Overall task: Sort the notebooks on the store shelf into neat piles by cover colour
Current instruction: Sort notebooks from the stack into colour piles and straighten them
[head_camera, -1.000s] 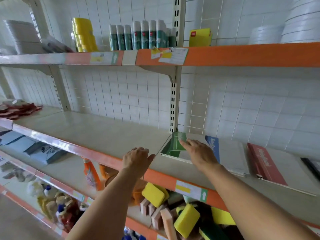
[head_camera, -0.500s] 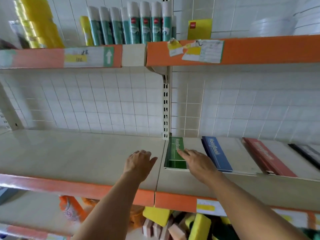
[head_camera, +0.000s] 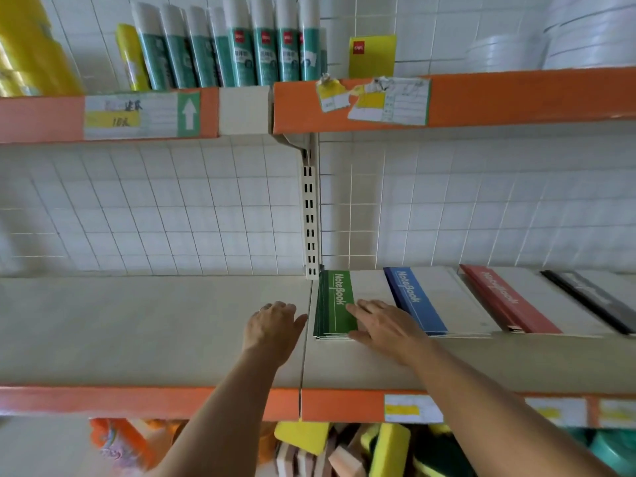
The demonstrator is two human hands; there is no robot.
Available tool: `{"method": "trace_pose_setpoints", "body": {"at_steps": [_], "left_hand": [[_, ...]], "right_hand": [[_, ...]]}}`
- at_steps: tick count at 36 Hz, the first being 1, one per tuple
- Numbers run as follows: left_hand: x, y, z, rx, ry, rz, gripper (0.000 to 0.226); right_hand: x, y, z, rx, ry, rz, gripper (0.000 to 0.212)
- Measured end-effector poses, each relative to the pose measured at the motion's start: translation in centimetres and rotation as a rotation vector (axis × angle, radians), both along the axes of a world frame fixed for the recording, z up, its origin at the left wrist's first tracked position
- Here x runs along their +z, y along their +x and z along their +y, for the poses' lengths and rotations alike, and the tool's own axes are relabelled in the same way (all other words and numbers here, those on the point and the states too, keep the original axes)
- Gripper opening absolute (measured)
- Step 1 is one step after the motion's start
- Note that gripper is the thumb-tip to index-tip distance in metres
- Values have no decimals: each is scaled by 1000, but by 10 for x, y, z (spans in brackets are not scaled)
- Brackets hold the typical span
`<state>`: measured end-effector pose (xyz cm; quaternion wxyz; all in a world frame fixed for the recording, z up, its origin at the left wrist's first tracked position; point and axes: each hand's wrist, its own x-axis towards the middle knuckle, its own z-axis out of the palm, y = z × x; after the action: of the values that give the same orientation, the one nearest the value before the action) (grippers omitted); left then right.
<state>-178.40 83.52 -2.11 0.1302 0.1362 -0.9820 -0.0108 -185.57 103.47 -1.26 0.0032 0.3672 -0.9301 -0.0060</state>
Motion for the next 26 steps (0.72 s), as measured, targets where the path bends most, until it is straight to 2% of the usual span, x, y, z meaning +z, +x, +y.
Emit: {"method": "trace_pose_setpoints", "body": {"at_steps": [8,16,26], "left_hand": [[9,-11,30,-120,-10,-2,38],[16,-19,87,-235,-54,-14,41],[13,-26,174,-385,-50,-49,40]], "right_hand": [[-3,9,39,-194,-151,22,57],[4,25,109,-334,-149,102,54],[0,51,202,-505,-158,100,52]]}}
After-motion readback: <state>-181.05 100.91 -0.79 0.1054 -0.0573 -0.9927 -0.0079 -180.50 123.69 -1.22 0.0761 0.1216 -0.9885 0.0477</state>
